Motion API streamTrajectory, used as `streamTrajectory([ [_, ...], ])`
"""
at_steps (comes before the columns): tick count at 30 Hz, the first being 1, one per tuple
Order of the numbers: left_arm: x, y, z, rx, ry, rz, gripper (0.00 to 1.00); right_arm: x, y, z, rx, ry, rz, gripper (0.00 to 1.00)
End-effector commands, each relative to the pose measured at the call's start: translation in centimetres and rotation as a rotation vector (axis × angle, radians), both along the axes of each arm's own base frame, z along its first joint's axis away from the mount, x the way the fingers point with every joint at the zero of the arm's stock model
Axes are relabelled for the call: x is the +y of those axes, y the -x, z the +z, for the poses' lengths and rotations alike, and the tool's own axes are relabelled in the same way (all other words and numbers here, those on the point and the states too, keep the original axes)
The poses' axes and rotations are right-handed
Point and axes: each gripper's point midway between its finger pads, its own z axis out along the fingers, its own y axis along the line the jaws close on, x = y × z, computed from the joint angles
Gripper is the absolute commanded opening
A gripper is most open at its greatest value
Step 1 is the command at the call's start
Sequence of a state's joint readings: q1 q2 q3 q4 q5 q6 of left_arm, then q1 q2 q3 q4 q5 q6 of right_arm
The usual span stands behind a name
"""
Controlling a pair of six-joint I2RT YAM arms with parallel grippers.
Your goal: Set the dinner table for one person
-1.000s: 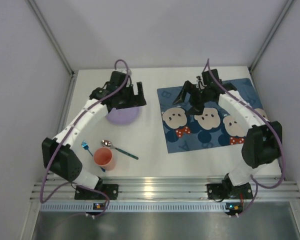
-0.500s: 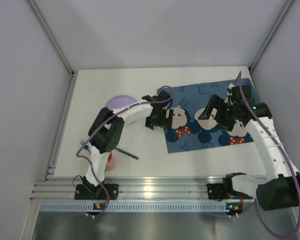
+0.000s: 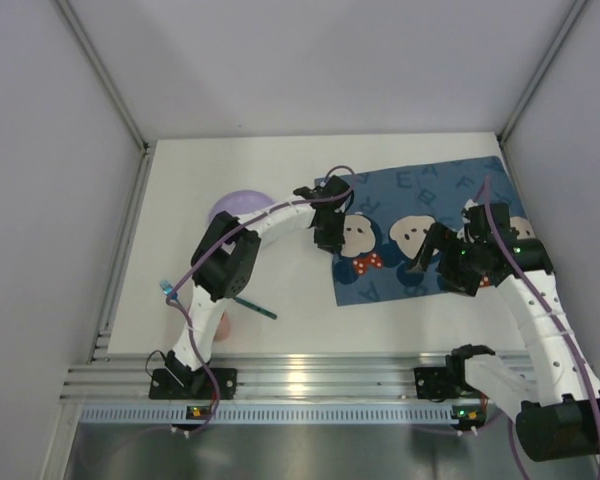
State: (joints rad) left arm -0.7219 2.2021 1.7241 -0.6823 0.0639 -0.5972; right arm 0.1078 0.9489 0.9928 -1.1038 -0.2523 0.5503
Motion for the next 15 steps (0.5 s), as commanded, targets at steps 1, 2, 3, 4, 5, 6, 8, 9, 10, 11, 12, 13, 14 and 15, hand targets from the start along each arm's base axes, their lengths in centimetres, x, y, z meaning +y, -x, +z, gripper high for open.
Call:
streamTrajectory([
  [1, -0.5, 0.7, -3.0, 0.069, -0.013, -0.018, 0.22, -0.5, 0.0, 0.7, -0.022, 0.014, -0.017, 1.0],
  [2, -0.3, 0.9, -3.4, 0.078, -0.024, -0.017, 0.1, -0.6, 0.0, 0.8, -0.024, 0.019, -0.02, 1.0],
  [3, 0.2, 1.2, -3.7, 0.089, -0.042, -0.013, 0.0, -0.7, -0.1, 1.0, -0.028, 0.021, -0.018, 1.0],
  [4, 0.4, 1.4, -3.8, 0.093, -0.045, -0.013, 0.0, -0.7, -0.1, 1.0, -0.027, 0.023, -0.019, 1.0],
  [5, 0.5, 1.4, -3.2, 0.081, -0.037, -0.016, 0.0, -0.7, -0.1, 1.0, -0.026, 0.024, -0.021, 1.0],
  [6, 1.3, 1.8, -3.7, 0.083, -0.05, -0.01, 0.0, -0.7, 0.0, 1.0, -0.024, 0.024, -0.02, 1.0],
  [8, 2.5, 1.6, -2.5, 0.056, -0.049, 0.012, 0.0, -0.7, 0.2, 0.8, -0.022, 0.024, -0.021, 1.0],
  [9, 3.8, 2.3, -2.9, 0.071, -0.07, 0.024, 0.0, -0.7, 0.2, 0.8, -0.02, 0.021, -0.024, 1.0],
  [10, 5.2, 1.7, -2.7, 0.056, -0.087, 0.054, 0.0, -0.7, 0.4, 0.5, -0.014, 0.02, -0.026, 1.0],
  [11, 6.0, 1.4, -1.2, 0.03, -0.074, 0.071, 0.0, -0.7, 0.5, 0.5, -0.019, 0.019, -0.025, 1.0],
  [12, 8.1, 1.5, -1.5, 0.045, -0.092, 0.108, 0.0, -0.7, 0.7, 0.2, -0.012, 0.017, -0.028, 1.0],
  [13, 9.2, 1.3, -1.1, 0.033, -0.096, 0.128, 0.0, -0.7, 0.7, 0.1, -0.013, 0.014, -0.029, 1.0],
  [14, 9.9, 1.0, 0.4, 0.008, -0.077, 0.145, 0.0, -0.6, 0.8, 0.1, -0.015, 0.009, -0.026, 1.0],
  [15, 11.8, 1.2, 0.2, 0.02, -0.087, 0.176, 0.0, -0.6, 0.9, 0.0, -0.012, 0.009, -0.026, 1.0],
])
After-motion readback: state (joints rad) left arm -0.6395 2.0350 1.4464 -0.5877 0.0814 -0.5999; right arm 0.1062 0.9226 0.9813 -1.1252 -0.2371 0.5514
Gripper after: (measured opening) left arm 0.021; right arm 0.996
